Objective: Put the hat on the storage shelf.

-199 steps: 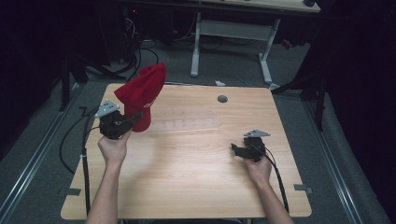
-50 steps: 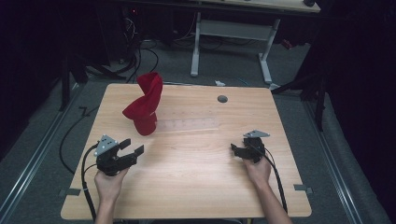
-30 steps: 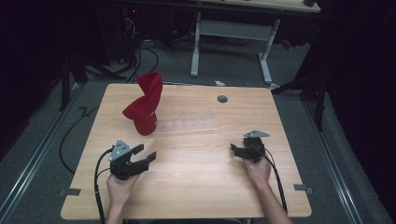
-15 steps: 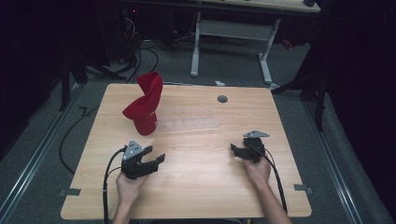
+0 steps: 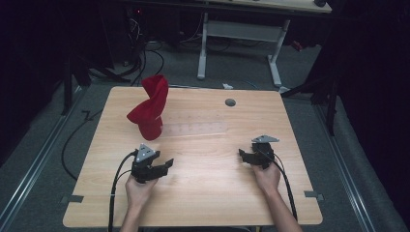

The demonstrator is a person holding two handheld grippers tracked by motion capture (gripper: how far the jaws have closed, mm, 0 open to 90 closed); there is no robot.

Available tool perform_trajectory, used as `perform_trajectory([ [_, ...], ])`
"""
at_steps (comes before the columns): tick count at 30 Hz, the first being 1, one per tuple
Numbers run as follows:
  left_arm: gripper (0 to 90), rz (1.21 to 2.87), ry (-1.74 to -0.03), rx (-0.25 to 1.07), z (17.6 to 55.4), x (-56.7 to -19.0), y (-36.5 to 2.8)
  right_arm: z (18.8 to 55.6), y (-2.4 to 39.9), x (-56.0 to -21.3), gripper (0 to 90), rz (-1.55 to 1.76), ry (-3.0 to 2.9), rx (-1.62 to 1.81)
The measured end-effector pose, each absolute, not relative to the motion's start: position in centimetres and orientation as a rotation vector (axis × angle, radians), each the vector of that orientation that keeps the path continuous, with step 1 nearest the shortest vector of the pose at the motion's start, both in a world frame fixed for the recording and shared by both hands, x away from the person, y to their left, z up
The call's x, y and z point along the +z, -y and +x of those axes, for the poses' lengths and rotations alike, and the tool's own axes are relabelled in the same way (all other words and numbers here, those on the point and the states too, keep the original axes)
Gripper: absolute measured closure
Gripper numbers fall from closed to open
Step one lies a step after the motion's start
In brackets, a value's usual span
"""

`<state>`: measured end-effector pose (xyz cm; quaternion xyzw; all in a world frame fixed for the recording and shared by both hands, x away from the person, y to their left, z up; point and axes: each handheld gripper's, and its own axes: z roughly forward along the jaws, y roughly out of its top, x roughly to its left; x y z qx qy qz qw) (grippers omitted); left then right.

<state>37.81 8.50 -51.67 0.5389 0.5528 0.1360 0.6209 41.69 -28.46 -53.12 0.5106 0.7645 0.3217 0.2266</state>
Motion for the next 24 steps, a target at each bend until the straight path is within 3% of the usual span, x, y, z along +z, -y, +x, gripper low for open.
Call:
perform_trajectory([
  [24, 34.1, 1.343, -1.332, 0.459, 39.2, -54.3, -7.0, 41.7, 28.5, -53.1, 33.3, 1.405, -2.109, 0.887],
])
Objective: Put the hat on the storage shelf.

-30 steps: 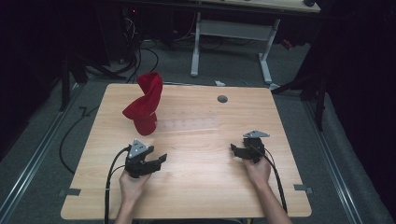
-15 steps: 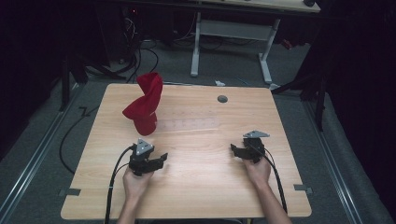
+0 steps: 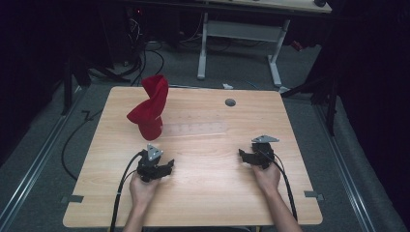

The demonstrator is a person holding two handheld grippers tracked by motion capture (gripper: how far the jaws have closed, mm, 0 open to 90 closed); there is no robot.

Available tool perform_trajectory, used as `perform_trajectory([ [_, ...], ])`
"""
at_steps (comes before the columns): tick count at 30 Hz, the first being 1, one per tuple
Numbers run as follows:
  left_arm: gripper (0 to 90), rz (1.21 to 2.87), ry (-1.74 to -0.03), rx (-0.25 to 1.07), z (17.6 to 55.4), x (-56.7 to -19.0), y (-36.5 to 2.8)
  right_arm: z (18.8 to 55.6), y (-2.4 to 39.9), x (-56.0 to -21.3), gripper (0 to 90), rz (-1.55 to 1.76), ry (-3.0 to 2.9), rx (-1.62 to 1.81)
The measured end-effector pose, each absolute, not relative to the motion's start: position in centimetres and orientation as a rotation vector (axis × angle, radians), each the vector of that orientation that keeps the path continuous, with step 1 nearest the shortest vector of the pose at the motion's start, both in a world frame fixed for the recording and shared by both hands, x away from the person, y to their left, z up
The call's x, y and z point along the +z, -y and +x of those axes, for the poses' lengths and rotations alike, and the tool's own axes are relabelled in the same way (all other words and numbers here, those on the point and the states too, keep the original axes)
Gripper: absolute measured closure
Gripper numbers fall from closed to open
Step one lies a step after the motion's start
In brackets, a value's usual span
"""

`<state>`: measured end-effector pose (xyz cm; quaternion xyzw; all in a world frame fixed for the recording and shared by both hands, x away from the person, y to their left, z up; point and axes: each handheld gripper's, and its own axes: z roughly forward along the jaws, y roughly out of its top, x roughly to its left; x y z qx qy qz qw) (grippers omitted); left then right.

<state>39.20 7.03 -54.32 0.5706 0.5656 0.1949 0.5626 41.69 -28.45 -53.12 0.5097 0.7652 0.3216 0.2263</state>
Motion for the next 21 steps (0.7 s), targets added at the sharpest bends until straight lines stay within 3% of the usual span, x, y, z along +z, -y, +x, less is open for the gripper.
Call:
perform_trajectory([
  [9, 28.4, 1.373, -1.370, 0.449, 39.45, -54.58, -6.85, 41.68, 28.45, -53.12, 33.3, 1.406, -2.109, 0.887],
  [21, 27.1, 1.375, -1.370, 0.444, 39.42, -54.58, -6.87, 41.68, 28.45, -53.12, 33.3, 1.405, -2.109, 0.887],
])
